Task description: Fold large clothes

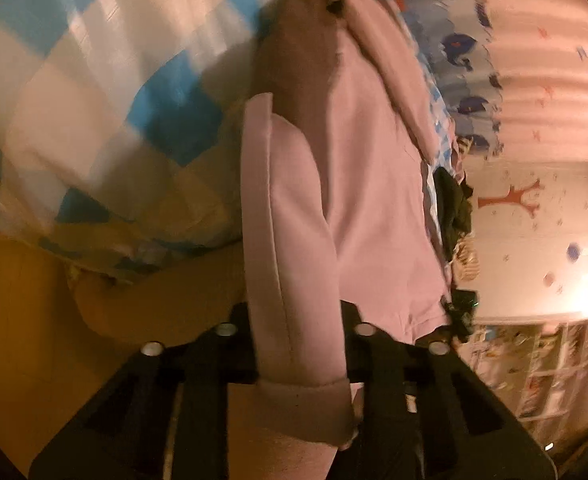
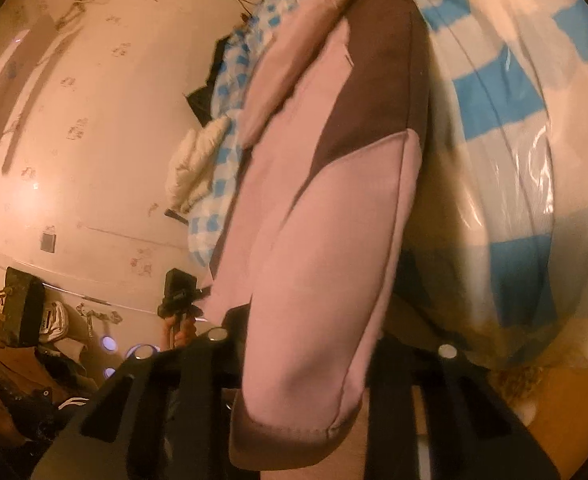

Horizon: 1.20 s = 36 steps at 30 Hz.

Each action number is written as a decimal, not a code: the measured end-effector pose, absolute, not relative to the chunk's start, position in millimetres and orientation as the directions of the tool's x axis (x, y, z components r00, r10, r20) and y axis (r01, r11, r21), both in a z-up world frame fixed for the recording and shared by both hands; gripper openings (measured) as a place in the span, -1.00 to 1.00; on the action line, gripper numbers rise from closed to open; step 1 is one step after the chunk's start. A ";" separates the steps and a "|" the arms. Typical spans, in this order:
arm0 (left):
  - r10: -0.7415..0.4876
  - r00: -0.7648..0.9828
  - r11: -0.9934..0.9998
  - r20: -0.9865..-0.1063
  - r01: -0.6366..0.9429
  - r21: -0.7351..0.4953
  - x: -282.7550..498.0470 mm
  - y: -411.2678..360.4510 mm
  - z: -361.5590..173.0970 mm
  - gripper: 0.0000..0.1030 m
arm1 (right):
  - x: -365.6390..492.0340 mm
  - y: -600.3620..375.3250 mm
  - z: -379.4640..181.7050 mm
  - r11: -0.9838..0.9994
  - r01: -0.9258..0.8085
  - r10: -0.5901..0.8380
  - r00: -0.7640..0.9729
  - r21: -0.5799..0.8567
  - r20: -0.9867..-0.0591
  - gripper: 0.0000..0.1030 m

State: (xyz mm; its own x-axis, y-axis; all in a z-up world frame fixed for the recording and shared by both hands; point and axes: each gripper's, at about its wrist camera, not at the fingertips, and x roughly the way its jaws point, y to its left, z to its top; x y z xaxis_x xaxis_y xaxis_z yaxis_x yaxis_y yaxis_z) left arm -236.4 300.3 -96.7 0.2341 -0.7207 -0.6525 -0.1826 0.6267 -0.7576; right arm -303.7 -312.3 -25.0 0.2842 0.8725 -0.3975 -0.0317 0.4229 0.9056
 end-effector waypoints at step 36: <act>-0.781 0.341 0.566 -0.524 0.030 -0.824 -314.6 315.0 -7.0 -0.77 | -400.7 -333.4 25.7 0.124 -0.287 0.918 0.396 0.950 0.000 -0.49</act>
